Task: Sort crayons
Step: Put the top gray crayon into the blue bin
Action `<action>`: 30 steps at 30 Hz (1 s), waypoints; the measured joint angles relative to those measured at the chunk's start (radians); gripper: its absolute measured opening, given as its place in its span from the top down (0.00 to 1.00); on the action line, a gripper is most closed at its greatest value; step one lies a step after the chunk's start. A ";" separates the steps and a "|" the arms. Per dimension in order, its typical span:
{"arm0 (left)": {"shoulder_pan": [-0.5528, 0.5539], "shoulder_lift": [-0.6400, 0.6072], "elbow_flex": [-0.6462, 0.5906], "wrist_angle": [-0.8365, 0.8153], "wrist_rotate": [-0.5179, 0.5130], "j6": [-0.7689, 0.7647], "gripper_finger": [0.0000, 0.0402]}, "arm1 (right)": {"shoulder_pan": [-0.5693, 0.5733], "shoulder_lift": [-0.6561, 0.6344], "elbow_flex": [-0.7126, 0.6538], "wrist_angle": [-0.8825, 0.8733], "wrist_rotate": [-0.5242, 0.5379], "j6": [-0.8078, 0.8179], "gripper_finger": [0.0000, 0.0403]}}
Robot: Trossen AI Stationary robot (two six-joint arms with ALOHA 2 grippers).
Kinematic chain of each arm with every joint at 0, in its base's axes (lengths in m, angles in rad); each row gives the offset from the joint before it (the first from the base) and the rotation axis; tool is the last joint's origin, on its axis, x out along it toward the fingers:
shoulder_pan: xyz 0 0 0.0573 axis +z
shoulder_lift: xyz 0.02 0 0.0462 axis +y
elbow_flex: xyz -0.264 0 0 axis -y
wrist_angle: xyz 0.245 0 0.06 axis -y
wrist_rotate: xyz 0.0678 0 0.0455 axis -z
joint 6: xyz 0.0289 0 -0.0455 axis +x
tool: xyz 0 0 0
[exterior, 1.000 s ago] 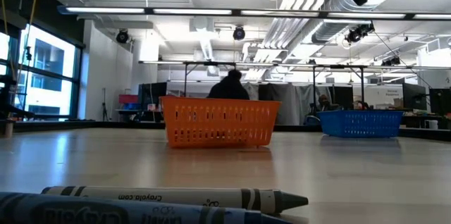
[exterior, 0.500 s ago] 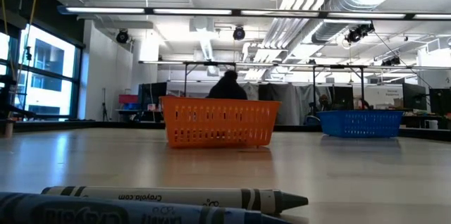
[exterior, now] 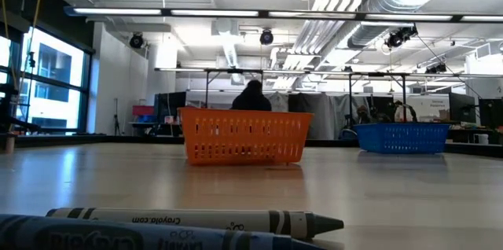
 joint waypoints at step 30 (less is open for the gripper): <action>0.033 0.069 -0.001 0.470 0.049 0.413 1.00 | -0.135 0.011 0.000 0.019 -0.177 0.055 0.54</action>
